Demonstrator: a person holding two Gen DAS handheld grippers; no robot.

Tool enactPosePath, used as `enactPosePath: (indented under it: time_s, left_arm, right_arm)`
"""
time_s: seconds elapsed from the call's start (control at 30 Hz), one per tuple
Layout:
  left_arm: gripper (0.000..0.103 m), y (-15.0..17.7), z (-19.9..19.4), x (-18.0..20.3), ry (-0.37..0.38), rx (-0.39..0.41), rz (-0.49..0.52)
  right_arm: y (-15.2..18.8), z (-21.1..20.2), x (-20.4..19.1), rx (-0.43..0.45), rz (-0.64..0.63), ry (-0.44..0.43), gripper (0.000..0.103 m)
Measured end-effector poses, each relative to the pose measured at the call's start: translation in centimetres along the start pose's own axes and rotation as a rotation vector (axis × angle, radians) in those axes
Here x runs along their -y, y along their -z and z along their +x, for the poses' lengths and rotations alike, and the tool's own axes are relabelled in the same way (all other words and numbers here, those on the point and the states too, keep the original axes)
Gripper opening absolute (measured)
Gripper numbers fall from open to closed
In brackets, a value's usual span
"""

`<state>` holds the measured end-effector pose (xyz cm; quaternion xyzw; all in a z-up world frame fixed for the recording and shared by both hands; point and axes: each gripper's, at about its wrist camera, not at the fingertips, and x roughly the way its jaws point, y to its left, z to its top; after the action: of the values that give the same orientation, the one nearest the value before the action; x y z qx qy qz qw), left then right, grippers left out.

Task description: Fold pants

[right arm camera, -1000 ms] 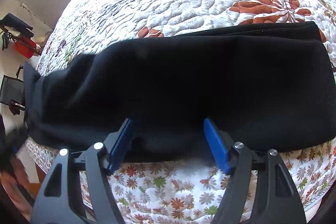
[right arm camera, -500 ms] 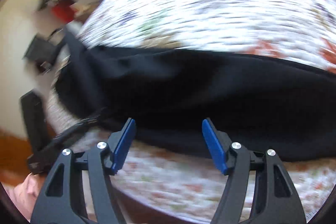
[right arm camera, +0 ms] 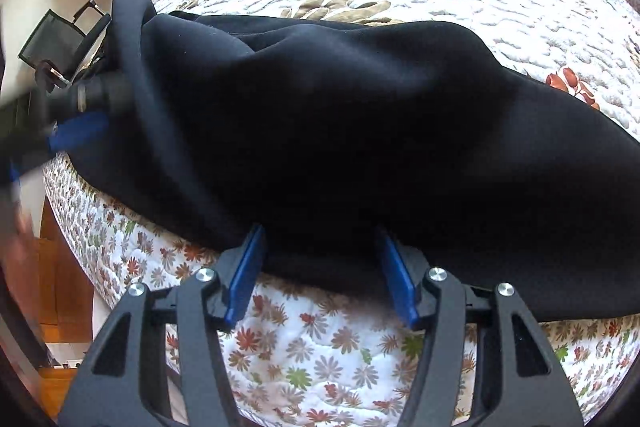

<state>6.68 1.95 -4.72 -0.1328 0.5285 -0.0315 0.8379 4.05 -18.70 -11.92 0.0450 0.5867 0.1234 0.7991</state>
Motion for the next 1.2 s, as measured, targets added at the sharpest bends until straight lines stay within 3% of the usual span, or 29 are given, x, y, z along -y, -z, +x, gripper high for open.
enactPosePath:
  time_s: [0.17,0.3,0.33,0.37,0.43,0.5,0.7,0.8,0.9,0.97,1.07,1.2]
  left_arm:
    - [0.078,-7.7,0.5,-2.0,-0.126,0.018,-0.034]
    - [0.08,-11.5,2.3,-4.6,-0.213,-0.041,-0.069]
    - [0.067,-11.7,2.6,-5.2,-0.198,-0.047,-0.08]
    - [0.042,-11.8,2.9,-5.8,-0.161,-0.06,-0.1]
    - [0.014,-11.0,2.9,-6.5,-0.076,-0.069,-0.128]
    - [0.006,-10.0,1.9,-6.5,-0.088,-0.025,-0.103]
    - [0.006,-4.4,-3.6,-9.6,-0.038,0.133,-0.159]
    - [0.006,-0.6,-5.4,-11.4,-0.044,0.175,-0.187]
    - [0.007,2.8,-4.4,-12.9,-0.065,0.148,-0.202]
    - [0.01,4.0,-2.0,-14.6,-0.021,0.076,-0.271]
    - [0.013,4.2,-1.2,-15.9,0.05,0.089,-0.326]
    - [0.021,3.1,-2.1,-16.0,0.063,0.096,-0.342]
  right_arm:
    - [0.9,0.0,0.3,0.007,0.003,-0.009,0.057]
    - [0.9,-0.1,0.7,0.007,0.011,-0.027,0.057]
    - [0.8,-0.1,0.8,0.008,0.012,-0.03,0.057]
    - [0.8,-0.1,0.9,0.008,0.012,-0.033,0.057]
    - [0.8,-0.2,1.1,0.009,0.018,-0.044,0.057]
    - [0.8,-0.3,1.5,0.005,0.029,-0.061,0.057]
    - [0.5,-0.7,2.4,-0.013,0.065,-0.114,0.057]
    - [0.3,-0.8,2.6,-0.021,0.072,-0.125,0.057]
    - [0.3,-0.8,2.4,-0.025,0.061,-0.13,0.062]
    - [0.2,-0.8,2.0,-0.027,0.048,-0.126,0.065]
    - [0.2,-0.7,1.4,-0.031,0.017,-0.099,0.066]
    - [0.1,-0.7,1.4,-0.036,0.028,-0.106,0.068]
